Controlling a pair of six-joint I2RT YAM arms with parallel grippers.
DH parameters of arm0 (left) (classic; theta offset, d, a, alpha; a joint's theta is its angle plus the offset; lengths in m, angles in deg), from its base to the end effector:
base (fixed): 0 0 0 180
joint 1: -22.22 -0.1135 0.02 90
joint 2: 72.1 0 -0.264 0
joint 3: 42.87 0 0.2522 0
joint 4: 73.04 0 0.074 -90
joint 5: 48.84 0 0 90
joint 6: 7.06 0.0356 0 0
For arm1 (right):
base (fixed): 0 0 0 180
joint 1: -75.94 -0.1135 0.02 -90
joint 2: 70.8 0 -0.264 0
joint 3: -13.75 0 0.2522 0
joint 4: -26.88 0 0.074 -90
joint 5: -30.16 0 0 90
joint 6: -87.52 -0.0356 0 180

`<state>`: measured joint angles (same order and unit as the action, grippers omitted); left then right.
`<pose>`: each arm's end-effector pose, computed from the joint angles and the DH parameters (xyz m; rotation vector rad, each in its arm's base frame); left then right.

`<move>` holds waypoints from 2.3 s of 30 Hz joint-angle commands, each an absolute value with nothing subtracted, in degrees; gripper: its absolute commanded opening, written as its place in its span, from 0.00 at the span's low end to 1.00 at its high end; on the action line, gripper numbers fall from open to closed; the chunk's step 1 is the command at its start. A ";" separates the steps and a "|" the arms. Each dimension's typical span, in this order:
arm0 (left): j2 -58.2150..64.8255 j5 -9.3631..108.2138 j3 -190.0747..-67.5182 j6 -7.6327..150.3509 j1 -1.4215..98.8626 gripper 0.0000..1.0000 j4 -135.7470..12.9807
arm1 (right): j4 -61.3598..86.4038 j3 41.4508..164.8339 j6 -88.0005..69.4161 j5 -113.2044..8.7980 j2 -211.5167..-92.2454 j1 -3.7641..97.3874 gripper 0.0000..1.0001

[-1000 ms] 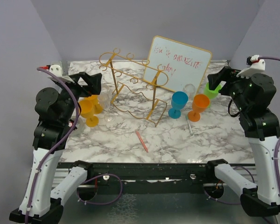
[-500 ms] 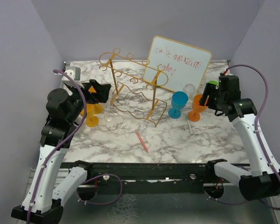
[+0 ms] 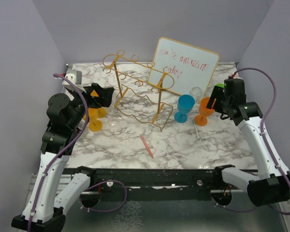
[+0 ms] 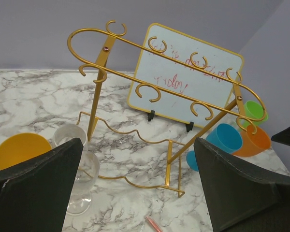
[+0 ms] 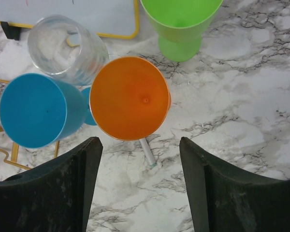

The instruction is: Place the wine glass upside down on the wine glass rack

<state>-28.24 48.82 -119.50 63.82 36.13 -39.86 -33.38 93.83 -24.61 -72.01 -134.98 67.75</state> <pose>0.1454 -0.0409 0.4322 0.0336 1.6050 -0.5549 0.2241 0.0247 0.3442 0.3850 2.2912 0.0166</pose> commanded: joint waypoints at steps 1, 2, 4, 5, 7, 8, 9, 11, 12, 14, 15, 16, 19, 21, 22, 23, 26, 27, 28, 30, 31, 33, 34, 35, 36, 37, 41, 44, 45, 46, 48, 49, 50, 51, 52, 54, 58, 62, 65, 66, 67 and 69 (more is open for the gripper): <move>-28.65 46.13 -118.85 64.11 36.28 0.99 -39.44 | -29.63 93.24 -24.50 -72.15 -132.04 67.68 0.72; -28.50 45.89 -118.90 64.19 36.28 0.99 -39.42 | -29.18 93.11 -24.34 -72.34 -131.35 67.68 0.72; -28.34 45.54 -119.13 64.39 36.28 0.99 -39.29 | -28.35 92.99 -23.78 -72.92 -130.00 67.68 0.72; -28.21 45.34 -119.32 64.51 36.28 0.99 -39.18 | -27.89 93.10 -23.44 -73.22 -129.35 67.68 0.72; -27.99 45.03 -119.90 64.89 36.28 0.99 -38.95 | -27.12 93.92 -22.67 -73.69 -128.19 67.68 0.72; -27.87 44.83 -120.27 65.11 36.28 0.99 -38.85 | -26.88 94.67 -22.18 -73.81 -127.79 67.68 0.72; -27.75 44.70 -120.71 65.43 36.28 0.99 -38.69 | -26.46 95.74 -21.83 -73.95 -127.35 67.68 0.73; -27.44 43.98 -121.52 65.76 36.28 0.99 -38.27 | -25.71 96.82 -21.33 -74.08 -126.63 67.68 0.74; -27.24 43.56 -121.83 65.75 36.28 0.99 -37.97 | -25.68 97.00 -21.21 -74.08 -126.47 67.67 0.75; -27.04 43.41 -121.86 65.52 36.28 0.99 -37.35 | -26.22 96.23 -21.26 -74.40 -126.60 67.68 0.77; -27.05 43.60 -121.61 65.27 36.28 0.99 -37.31 | -26.52 95.38 -21.51 -74.92 -126.96 67.68 0.77; -27.27 43.69 -121.24 64.93 36.28 0.99 -37.31 | -27.19 94.42 -22.15 -75.81 -127.49 67.68 0.77; -27.41 44.25 -120.37 64.04 36.28 0.99 -37.39 | -29.22 92.66 -24.65 -79.86 -130.61 67.68 0.75; -27.24 44.71 -120.26 63.67 36.28 0.99 -37.40 | -28.96 92.00 -25.28 -81.66 -133.80 67.68 0.69; -27.09 45.11 -120.23 63.49 36.28 0.99 -37.40 | -28.84 92.07 -25.85 -82.39 -135.38 67.67 0.64; -27.02 45.51 -120.26 63.37 36.28 0.99 -37.39 | -28.56 92.24 -26.39 -82.92 -136.61 67.68 0.58; -27.00 46.02 -120.35 62.93 36.28 0.99 -37.38 | -26.61 92.16 -28.21 -83.48 -140.06 67.68 0.47; -27.01 46.01 -120.34 62.84 36.29 0.99 -37.34 | -26.15 92.11 -29.06 -83.55 -141.18 67.68 0.45; -27.01 46.13 -120.39 62.74 36.28 0.99 -37.35 | -25.80 92.14 -29.49 -83.38 -142.05 67.63 0.43; -27.01 46.40 -120.44 62.72 36.28 0.99 -37.31 | -26.09 92.19 -30.30 -83.18 -143.92 67.68 0.38; -27.19 46.57 -120.44 62.72 36.28 0.99 -37.31 | -26.61 92.24 -30.67 -83.33 -144.68 67.68 0.36; -27.29 46.90 -120.44 62.72 36.28 0.99 -37.22 | -27.03 91.64 -30.95 -83.80 -145.70 67.68 0.35; -27.31 47.00 -120.39 62.79 36.28 0.99 -37.22 | -27.02 91.21 -30.91 -83.76 -145.96 67.68 0.34; -27.27 47.17 -120.43 62.81 36.28 0.99 -37.22 | -27.00 90.81 -30.95 -83.69 -146.16 67.63 0.33; -27.07 47.41 -120.59 62.81 36.28 0.99 -37.22 | -27.02 90.45 -31.02 -83.67 -146.28 67.67 0.32; -26.95 47.79 -120.73 62.89 36.28 0.99 -37.22 | -27.05 90.14 -31.18 -83.70 -146.26 67.68 0.31; -26.24 49.61 -121.28 62.73 36.28 0.99 -37.15 | -26.68 89.19 -31.22 -82.94 -146.02 67.67 0.15; -25.75 50.59 -122.09 62.44 36.28 0.99 -37.00 | -27.56 89.94 -31.28 -83.12 -145.21 67.67 0.01; -25.66 50.80 -122.48 62.27 36.28 0.99 -36.96 | -28.22 90.61 -31.37 -83.13 -144.67 67.68 0.01; -25.55 50.98 -122.92 62.14 36.28 0.99 -36.75 | -29.15 91.57 -31.35 -83.20 -144.05 67.68 0.01; -25.41 51.22 -124.03 61.73 36.28 0.99 -36.43 | -32.12 93.84 -31.33 -83.04 -142.54 67.68 0.01; -25.29 51.36 -124.71 61.49 36.28 0.99 -36.24 | -33.53 95.33 -31.17 -82.61 -141.53 67.68 0.01; -25.23 51.49 -125.38 61.19 36.28 0.99 -36.03 | -34.82 96.81 -30.95 -82.07 -140.50 67.68 0.01; -25.16 51.66 -126.09 60.88 36.28 0.99 -35.81 | -36.05 98.29 -30.76 -81.53 -139.31 67.68 0.01; -25.06 51.76 -126.84 60.48 36.28 0.99 -35.54 | -37.23 99.90 -30.65 -81.20 -137.70 67.68 0.00; -24.79 51.94 -128.27 59.56 36.28 0.99 -35.15 | -39.70 103.10 -30.60 -81.20 -135.52 67.63 0.00; -23.96 53.31 -131.09 56.77 36.28 0.99 -34.93 | -41.10 108.60 -30.43 -80.81 -131.53 67.68 0.01; -22.18 55.70 -134.47 52.97 36.29 0.99 -35.17 | -36.53 111.44 -30.10 -77.07 -126.39 67.68 0.00; -20.79 57.88 -136.16 49.31 36.28 0.99 -36.62 | -30.63 111.58 -30.12 -73.32 -122.45 67.68 0.00; -20.45 58.69 -136.24 47.96 36.28 0.99 -37.67 | -28.12 111.28 -29.84 -71.67 -121.28 67.68 0.00; -20.19 59.57 -136.19 46.30 36.28 0.99 -38.97 | -25.66 110.63 -29.74 -70.17 -120.04 67.68 0.01; -19.45 61.48 -135.65 42.89 36.28 0.99 -42.18 | -19.97 108.85 -29.93 -67.11 -117.81 67.68 0.01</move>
